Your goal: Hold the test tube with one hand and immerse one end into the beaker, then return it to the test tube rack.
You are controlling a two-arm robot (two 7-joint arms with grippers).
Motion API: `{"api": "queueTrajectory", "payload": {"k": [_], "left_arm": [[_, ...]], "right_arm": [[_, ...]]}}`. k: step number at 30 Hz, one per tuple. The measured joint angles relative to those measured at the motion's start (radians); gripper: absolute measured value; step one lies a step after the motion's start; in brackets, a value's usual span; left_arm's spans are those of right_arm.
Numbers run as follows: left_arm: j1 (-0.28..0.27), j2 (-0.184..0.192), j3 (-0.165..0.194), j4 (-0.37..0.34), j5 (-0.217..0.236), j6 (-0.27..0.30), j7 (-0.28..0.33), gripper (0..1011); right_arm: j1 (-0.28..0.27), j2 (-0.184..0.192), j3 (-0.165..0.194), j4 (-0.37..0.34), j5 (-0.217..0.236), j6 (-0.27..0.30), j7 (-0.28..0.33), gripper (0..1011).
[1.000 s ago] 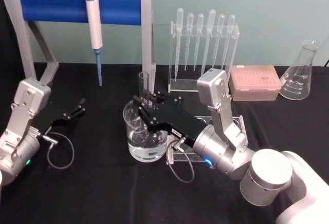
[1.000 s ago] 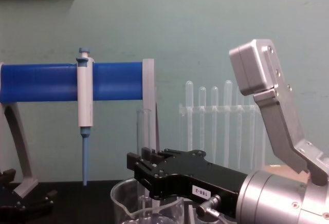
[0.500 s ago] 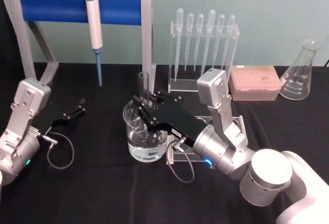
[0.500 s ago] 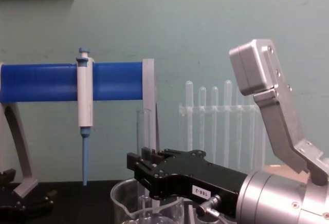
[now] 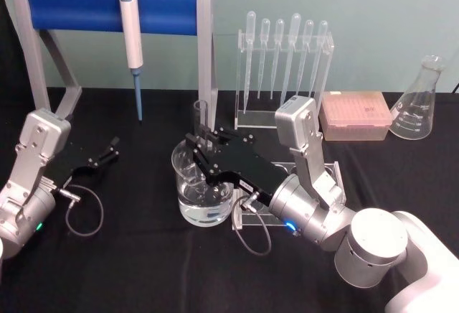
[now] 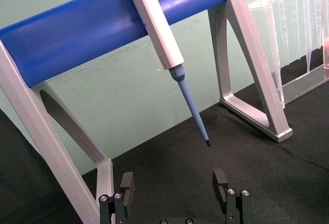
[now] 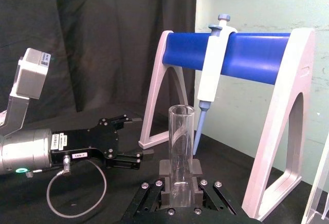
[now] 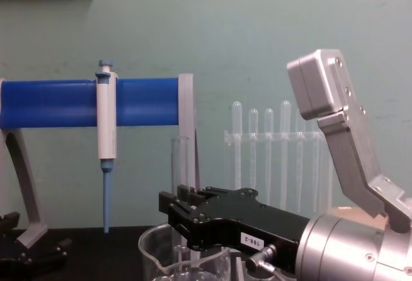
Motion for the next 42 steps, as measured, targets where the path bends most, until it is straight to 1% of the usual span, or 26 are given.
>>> {"api": "queueTrajectory", "payload": {"k": [13, 17, 24, 28, 29, 31, 32, 35, 36, 38, 42], "left_arm": [[0.0, 0.0, 0.0, 0.0, 0.0, 0.0, 0.0, 1000], [0.0, 0.0, 0.0, 0.0, 0.0, 0.0, 0.0, 1000], [0.0, 0.0, 0.0, 0.0, 0.0, 0.0, 0.0, 1000], [0.0, 0.0, 0.0, 0.0, 0.0, 0.0, 0.0, 1000], [0.0, 0.0, 0.0, 0.0, 0.0, 0.0, 0.0, 1000], [0.0, 0.0, 0.0, 0.0, 0.0, 0.0, 0.0, 1000], [0.0, 0.0, 0.0, 0.0, 0.0, 0.0, 0.0, 1000], [0.0, 0.0, 0.0, 0.0, 0.0, 0.0, 0.0, 1000], [0.0, 0.0, 0.0, 0.0, 0.0, 0.0, 0.0, 1000], [0.0, 0.0, 0.0, 0.0, 0.0, 0.0, 0.0, 1000], [0.0, 0.0, 0.0, 0.0, 0.0, 0.0, 0.0, 1000]], "right_arm": [[0.0, 0.0, 0.0, -0.002, 0.0, 0.0, 0.0, 228], [-0.001, 0.002, 0.001, -0.025, 0.002, 0.01, 0.0, 228], [-0.004, 0.018, 0.003, -0.109, 0.012, 0.054, 0.001, 228], [-0.005, 0.036, 0.008, -0.181, 0.02, 0.102, -0.002, 227], [-0.005, 0.043, 0.012, -0.208, 0.027, 0.121, -0.004, 227], [-0.007, 0.05, 0.017, -0.234, 0.037, 0.141, -0.005, 227], [-0.009, 0.059, 0.021, -0.258, 0.047, 0.16, -0.007, 227], [-0.014, 0.073, 0.028, -0.295, 0.061, 0.186, -0.01, 228], [-0.019, 0.083, 0.034, -0.318, 0.07, 0.198, -0.014, 227], [-0.025, 0.093, 0.04, -0.338, 0.081, 0.209, -0.016, 227], [-0.05, 0.137, 0.065, -0.414, 0.104, 0.234, -0.028, 227]]}}
